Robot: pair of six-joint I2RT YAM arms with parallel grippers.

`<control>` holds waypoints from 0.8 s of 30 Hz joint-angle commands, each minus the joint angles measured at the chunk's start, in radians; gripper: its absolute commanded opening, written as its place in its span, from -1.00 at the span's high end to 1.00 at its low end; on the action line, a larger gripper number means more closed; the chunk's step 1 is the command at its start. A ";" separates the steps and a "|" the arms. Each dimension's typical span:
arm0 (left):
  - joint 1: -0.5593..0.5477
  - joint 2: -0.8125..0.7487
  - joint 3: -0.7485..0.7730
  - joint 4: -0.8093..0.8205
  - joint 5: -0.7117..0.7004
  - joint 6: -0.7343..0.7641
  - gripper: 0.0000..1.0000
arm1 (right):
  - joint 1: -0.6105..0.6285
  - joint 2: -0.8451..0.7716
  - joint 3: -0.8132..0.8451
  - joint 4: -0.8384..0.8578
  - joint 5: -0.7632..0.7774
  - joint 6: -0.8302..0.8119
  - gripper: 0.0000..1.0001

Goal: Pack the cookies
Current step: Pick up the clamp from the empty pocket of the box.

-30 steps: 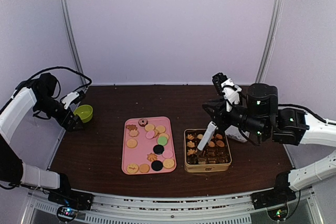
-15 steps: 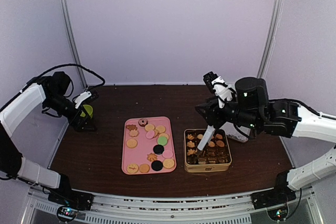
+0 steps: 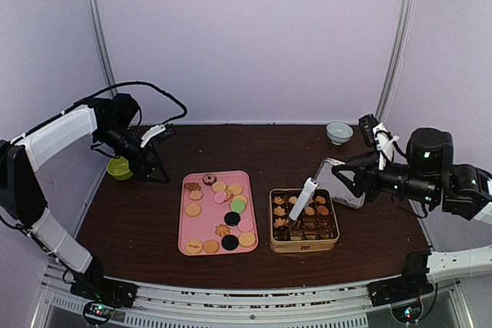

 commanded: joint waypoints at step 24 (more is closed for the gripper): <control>0.003 -0.145 0.018 -0.103 -0.130 -0.035 -0.95 | 0.007 0.250 -0.198 0.356 -0.061 -0.077 0.31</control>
